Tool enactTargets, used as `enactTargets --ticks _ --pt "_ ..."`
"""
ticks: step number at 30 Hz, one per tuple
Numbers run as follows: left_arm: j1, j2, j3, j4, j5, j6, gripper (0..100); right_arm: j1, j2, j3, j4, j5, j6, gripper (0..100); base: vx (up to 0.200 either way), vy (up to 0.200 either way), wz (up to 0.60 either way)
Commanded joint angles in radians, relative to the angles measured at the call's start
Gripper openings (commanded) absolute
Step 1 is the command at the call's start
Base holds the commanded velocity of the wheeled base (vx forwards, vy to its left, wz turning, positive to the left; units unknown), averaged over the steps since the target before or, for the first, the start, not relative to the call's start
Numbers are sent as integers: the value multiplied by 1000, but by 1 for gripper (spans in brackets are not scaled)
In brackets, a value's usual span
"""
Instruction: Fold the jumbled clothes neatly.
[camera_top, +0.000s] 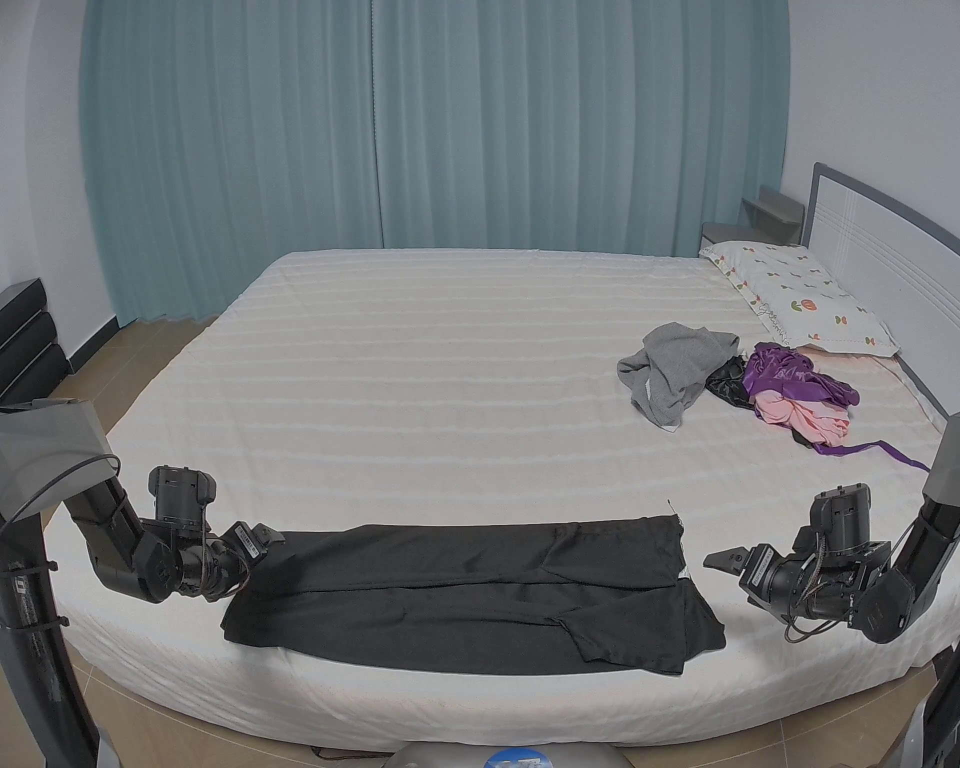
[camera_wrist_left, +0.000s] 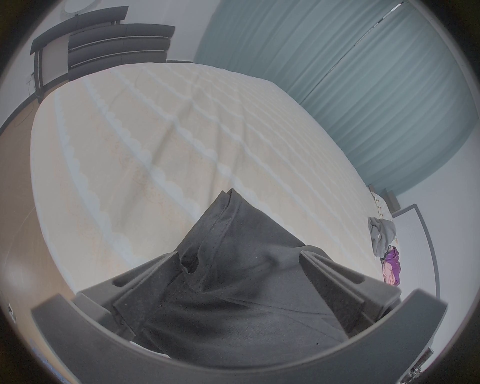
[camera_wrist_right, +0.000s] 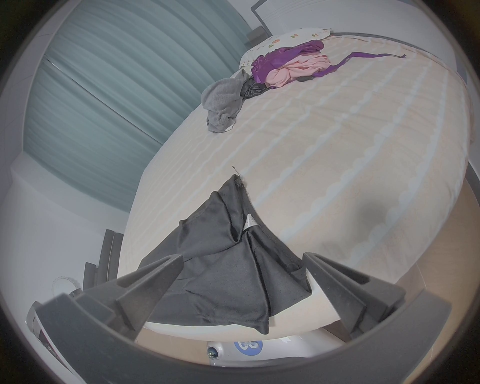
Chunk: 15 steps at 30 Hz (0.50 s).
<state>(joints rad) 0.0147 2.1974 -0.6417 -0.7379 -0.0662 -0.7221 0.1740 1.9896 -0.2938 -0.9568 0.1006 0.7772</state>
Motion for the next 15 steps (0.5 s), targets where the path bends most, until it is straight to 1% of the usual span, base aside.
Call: enactTargets --ticks 1,2,3,4,5,11,15 --pt "-1 39 -3 -2 0 0 100 16 5 1 0 -1 7 100 0 0 0" --pt "-1 39 -3 -2 0 0 100 16 5 1 0 -1 7 100 0 0 0" --pt "-2 45 -1 -2 0 1 100 28 5 -1 0 -1 25 100 0 0 0" --pt "-2 45 -1 -2 0 1 0 28 5 -1 0 -1 25 100 0 0 0" --pt "-5 47 5 -6 0 1 0 38 11 -2 0 1 43 100 0 0 0" --pt "2 24 11 -8 0 -5 0 73 67 -47 -2 -2 79 100 0 0 0" --pt "14 -19 24 -9 3 -11 0 136 130 -145 23 -15 122 100 0 0 0"
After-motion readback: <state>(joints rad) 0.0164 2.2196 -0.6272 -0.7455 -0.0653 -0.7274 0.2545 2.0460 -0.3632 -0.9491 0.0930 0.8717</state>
